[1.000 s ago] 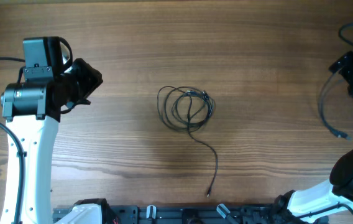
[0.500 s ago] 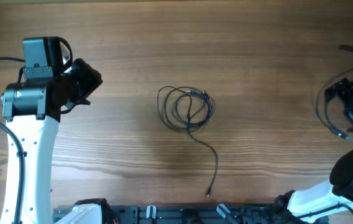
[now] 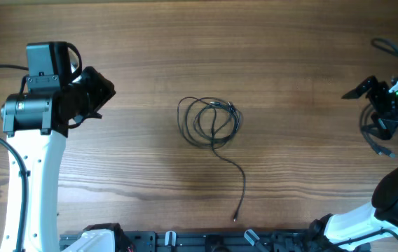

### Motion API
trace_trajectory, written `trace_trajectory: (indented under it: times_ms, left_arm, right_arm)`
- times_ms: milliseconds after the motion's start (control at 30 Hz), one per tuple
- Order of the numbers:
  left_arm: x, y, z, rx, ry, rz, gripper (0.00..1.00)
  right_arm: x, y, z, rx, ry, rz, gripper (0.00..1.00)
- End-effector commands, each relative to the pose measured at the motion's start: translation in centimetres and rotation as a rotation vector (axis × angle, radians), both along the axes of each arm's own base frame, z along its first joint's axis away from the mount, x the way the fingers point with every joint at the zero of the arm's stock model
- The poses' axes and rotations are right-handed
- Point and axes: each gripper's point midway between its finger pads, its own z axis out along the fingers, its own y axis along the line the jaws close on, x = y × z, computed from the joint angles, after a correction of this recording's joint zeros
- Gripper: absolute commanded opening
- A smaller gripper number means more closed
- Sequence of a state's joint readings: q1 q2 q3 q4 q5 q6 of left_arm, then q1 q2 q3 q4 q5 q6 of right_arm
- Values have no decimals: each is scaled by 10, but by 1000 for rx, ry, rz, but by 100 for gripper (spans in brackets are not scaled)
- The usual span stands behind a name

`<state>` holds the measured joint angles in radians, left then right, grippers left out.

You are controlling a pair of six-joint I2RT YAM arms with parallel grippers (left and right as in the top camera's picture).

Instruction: Untangle cables

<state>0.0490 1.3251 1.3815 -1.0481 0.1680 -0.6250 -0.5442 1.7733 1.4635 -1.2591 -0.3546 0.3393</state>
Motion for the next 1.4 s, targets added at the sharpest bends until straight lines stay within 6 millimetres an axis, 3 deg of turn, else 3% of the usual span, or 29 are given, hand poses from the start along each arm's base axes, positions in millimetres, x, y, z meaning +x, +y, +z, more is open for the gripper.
trace_trajectory:
  times_ms: [0,133,200,333,400,500,667,733,867,967,1133,1367]
  left_arm:
    - [1,4,5,22,-14,-3,39]
    - [0,4,4,22,-12,-3,40]
    - [-1,4,3,22,-4,-4,40]
    - [-6,-2,0,38,12,-49,43]
    - [-10,-12,-7,83,23,-149,51]
    - [-21,-16,-31,142,89,-206,62]
    - [-46,-15,-82,173,226,-221,70]
    - [-49,-16,-94,162,240,-220,71]
    - [-39,-40,-108,48,170,-291,72]
    - [-16,-66,-116,21,21,-414,69]
    - [10,-100,-134,48,-92,-529,67]
    - [19,-139,-198,55,-17,-648,64]
  right_arm:
    - [-24,-39,-15,-219,171,-87,100]
    - [-30,-53,-15,-297,209,-131,100]
    - [-15,-41,-14,-244,133,-52,100]
    - [19,8,-7,-105,-50,175,100]
    - [28,34,-7,-108,-77,300,100]
    - [38,82,-7,-117,-111,513,100]
    - [40,175,-7,-131,-152,816,100]
    - [39,194,-8,-162,-154,866,100]
    - [37,220,-10,-227,-127,830,100]
    - [32,237,-10,-215,-120,820,100]
    - [28,241,-11,-212,-105,821,100]
    - [28,241,-11,-212,-105,821,100]
